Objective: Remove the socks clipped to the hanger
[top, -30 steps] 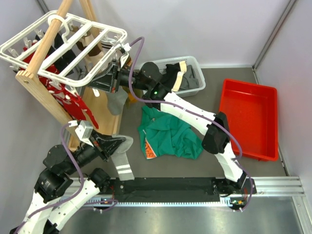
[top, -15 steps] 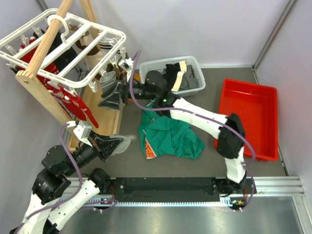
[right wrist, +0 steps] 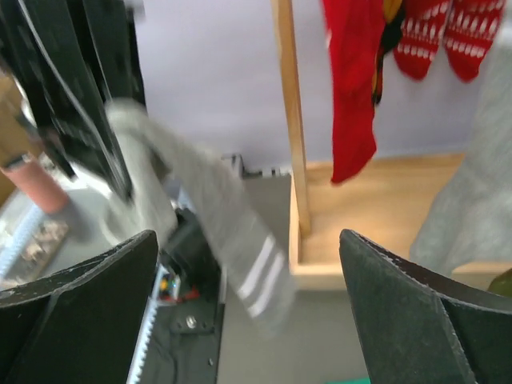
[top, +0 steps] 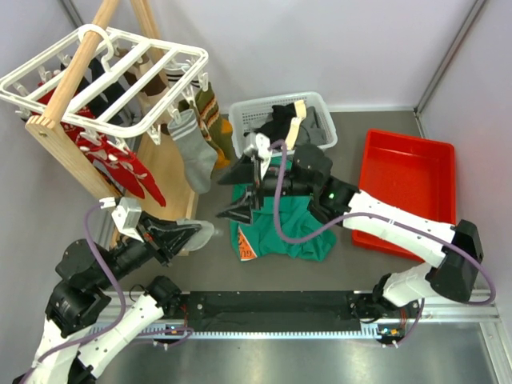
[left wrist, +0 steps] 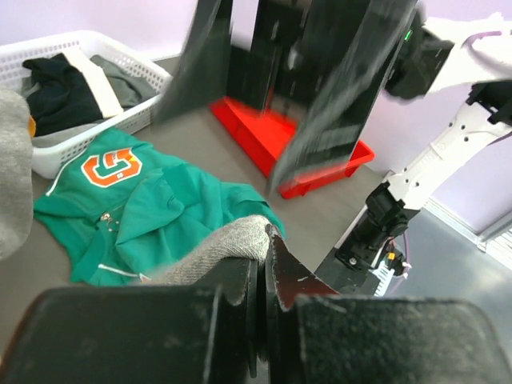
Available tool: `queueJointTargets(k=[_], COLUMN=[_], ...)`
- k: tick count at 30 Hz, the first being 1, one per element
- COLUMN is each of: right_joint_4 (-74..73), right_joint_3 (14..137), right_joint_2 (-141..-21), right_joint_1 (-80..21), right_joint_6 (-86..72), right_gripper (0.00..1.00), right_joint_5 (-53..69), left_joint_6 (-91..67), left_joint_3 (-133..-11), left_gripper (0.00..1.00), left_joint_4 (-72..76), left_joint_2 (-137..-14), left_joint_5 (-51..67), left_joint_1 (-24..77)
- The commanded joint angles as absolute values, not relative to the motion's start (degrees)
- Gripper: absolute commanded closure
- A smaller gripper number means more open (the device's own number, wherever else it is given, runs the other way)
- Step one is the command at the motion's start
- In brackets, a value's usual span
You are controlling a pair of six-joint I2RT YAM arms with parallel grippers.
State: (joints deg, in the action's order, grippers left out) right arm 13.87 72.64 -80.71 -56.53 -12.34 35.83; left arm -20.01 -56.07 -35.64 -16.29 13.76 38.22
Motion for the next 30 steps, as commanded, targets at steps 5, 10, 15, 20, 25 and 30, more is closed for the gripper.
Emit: queueJointTargets(k=[5, 10, 15, 20, 25, 30], right_joint_4=[17.7, 28.0, 36.6, 48.5, 56.9, 40.1], right_joint_3=[65.4, 62.1, 62.1, 56.6, 56.2, 59.1], right_joint_2=[-81.3, -85.2, -88.1, -87.4, -88.2, -82.5], right_joint_1=[-61.3, -61.3, -61.2, -59.9, -57.0, -51.9], right_joint_6=[1.4, 0.5, -5.2, -12.0, -23.1, -28.1], right_gripper=[0.05, 0.05, 0.31, 0.80, 1.00, 1.00], right_joint_5=[35.4, 31.9, 33.3, 31.3, 33.1, 21.1], left_joint_6=[-22.8, -23.5, -23.7, -23.8, -23.0, -21.7], left_joint_3=[-56.8, -54.8, -54.3, -52.3, -50.7, -50.9], left_gripper=[1.00, 1.00, 1.00, 1.00, 1.00, 0.49], left_joint_4=[-25.2, -22.1, -20.4, -17.9, -16.3, -17.7], left_joint_2=[-19.7, -21.7, -23.0, -23.8, -24.5, -24.2], left_joint_5=[17.7, 18.9, 18.5, 18.6, 18.7, 15.5], left_joint_1=[38.3, 38.3, 38.3, 38.3, 38.3, 38.3])
